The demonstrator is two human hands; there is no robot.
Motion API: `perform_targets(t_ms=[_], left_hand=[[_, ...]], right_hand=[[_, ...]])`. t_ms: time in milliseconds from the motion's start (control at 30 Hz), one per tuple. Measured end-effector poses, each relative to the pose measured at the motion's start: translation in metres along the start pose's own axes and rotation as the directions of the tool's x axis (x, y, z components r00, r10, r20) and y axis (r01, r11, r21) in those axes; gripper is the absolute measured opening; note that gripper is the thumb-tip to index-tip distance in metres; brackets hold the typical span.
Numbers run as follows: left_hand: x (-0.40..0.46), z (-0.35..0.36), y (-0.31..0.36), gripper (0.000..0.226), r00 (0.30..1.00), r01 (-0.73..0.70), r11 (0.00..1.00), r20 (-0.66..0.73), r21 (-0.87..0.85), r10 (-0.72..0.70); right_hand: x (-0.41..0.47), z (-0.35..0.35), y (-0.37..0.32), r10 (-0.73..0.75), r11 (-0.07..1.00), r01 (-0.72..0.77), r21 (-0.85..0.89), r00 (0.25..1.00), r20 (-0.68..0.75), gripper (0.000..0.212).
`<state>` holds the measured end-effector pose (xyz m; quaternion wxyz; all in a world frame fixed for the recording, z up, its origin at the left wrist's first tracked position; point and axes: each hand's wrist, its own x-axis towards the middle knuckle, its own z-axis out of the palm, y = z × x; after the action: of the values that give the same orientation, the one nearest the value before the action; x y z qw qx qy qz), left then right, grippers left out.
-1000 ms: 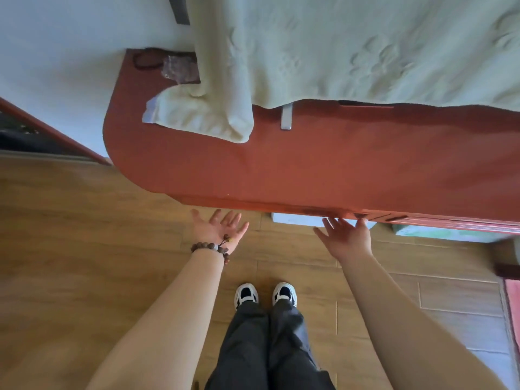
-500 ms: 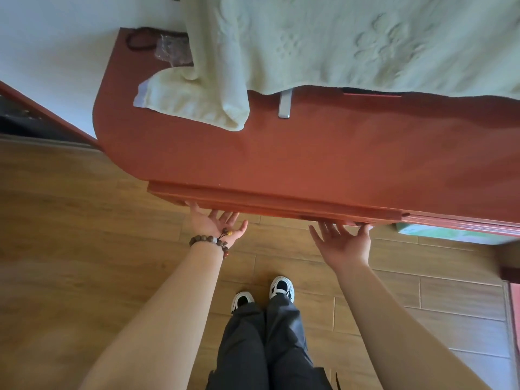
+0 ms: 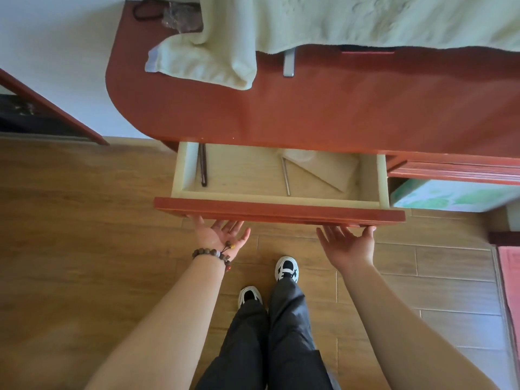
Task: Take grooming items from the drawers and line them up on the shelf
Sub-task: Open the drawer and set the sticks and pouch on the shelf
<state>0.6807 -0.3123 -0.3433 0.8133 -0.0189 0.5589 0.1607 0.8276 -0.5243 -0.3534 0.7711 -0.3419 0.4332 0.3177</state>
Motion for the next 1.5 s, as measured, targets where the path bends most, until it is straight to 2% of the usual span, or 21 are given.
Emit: perform_targets(t_ms=[300, 767, 867, 967, 1033, 1100, 1167, 1267, 1367, 1433, 1500], left_hand=[[-0.030, -0.046, -0.020, 0.078, 0.999, 0.004, 1.000, -0.047, 0.017, -0.003], [-0.044, -0.073, -0.027, 0.074, 0.998, 0.017, 1.000, -0.062, -0.009, -0.017], [-0.048, -0.079, -0.022, 0.071, 0.998, 0.017, 0.997, -0.063, 0.070, -0.013], [-0.059, -0.084, -0.015, 0.061, 0.997, 0.046, 0.951, -0.066, 0.304, -0.027], [-0.073, -0.083, -0.008, 0.052, 0.997, 0.059, 0.842, -0.072, 0.536, -0.024], [-0.094, -0.080, 0.000, 0.042, 0.999, 0.042, 0.681, -0.044, 0.731, -0.014], [-0.118, -0.075, 0.008, 0.036, 0.999, -0.053, 0.504, 0.043, 0.862, 0.032], [-0.149, -0.060, 0.019, 0.029, 0.947, -0.308, 0.303, 0.261, 0.902, 0.187], [-0.160, -0.035, 0.027, 0.020, 0.832, -0.484, 0.105, 0.419, 0.869, 0.365], [-0.153, -0.018, 0.028, 0.022, 0.755, -0.505, -0.067, 0.477, 0.861, 0.450], [-0.136, 0.000, 0.026, 0.033, 0.717, -0.454, -0.236, 0.509, 0.859, 0.477]], right_hand=[[-0.029, -0.051, 0.020, 0.004, 1.000, -0.004, 0.002, 1.000, -0.012, 0.080], [-0.046, -0.073, 0.031, 0.030, 0.999, -0.029, 0.021, 0.999, -0.031, 0.080], [-0.052, -0.073, 0.029, 0.044, 0.999, -0.044, 0.002, 0.997, -0.060, 0.079], [-0.068, -0.071, 0.027, 0.046, 0.990, -0.058, -0.129, 0.994, -0.097, 0.072], [-0.084, -0.067, 0.028, 0.045, 0.960, -0.070, -0.270, 0.994, -0.100, 0.061], [-0.103, -0.060, 0.029, 0.072, 0.903, -0.095, -0.418, 0.995, -0.072, 0.050], [-0.124, -0.048, 0.031, 0.116, 0.819, -0.102, -0.565, 0.993, -0.010, 0.041], [-0.153, -0.018, 0.034, 0.137, 0.691, 0.003, -0.723, 0.981, 0.136, 0.031], [-0.165, 0.022, 0.035, 0.038, 0.565, 0.204, -0.800, 0.962, 0.272, 0.021], [-0.155, 0.046, 0.038, -0.049, 0.427, 0.303, -0.852, 0.949, 0.313, 0.014], [-0.130, 0.064, 0.042, -0.153, 0.171, 0.374, -0.912, 0.924, 0.351, 0.009]])
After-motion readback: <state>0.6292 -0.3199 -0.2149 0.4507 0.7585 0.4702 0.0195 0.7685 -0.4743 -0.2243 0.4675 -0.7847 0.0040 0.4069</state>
